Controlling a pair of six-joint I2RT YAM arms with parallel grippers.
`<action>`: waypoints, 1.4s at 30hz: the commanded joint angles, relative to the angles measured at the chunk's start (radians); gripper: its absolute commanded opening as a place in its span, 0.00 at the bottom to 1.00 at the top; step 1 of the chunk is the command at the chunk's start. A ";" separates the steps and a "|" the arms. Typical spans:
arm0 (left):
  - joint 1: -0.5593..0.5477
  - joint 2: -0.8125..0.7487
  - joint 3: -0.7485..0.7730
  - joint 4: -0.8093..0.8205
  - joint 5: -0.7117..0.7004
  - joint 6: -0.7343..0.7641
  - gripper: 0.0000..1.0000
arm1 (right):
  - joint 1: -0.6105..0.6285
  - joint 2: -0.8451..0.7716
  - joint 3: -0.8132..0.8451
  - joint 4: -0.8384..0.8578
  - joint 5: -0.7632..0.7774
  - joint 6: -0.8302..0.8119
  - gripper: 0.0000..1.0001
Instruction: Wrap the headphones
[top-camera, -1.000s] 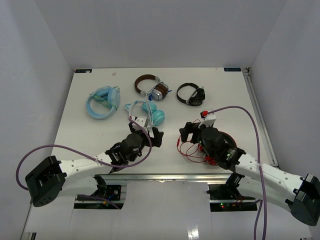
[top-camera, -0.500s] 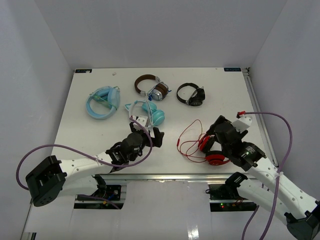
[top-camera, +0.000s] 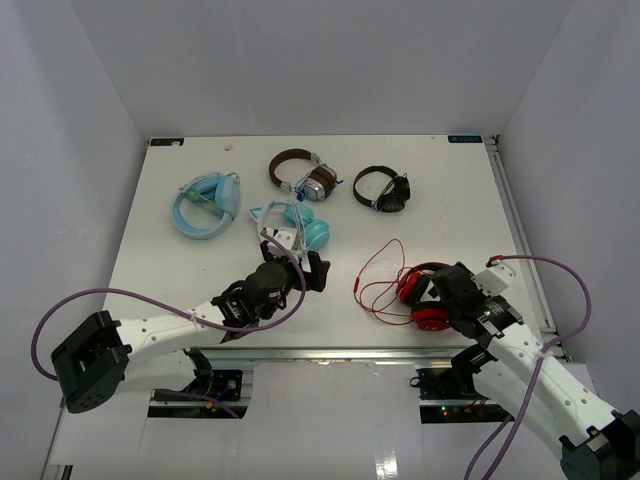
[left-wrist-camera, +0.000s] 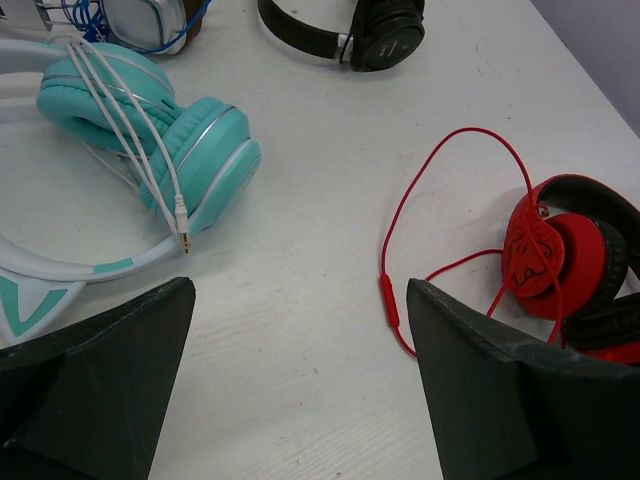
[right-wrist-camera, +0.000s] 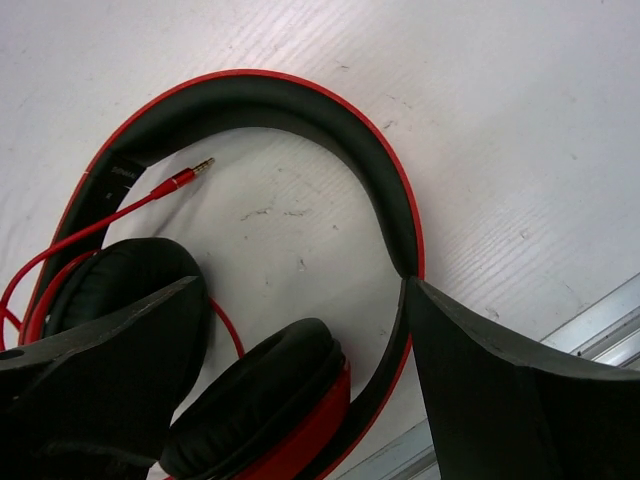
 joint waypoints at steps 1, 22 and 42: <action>-0.001 -0.046 0.013 -0.004 -0.015 0.000 0.98 | -0.017 -0.007 -0.029 -0.039 0.030 0.104 0.88; -0.003 -0.040 0.008 0.002 -0.016 0.000 0.98 | -0.021 -0.041 0.026 0.152 0.134 -0.093 0.83; -0.002 -0.064 -0.003 -0.004 -0.043 0.000 0.98 | -0.276 0.121 0.030 0.258 -0.012 -0.298 0.74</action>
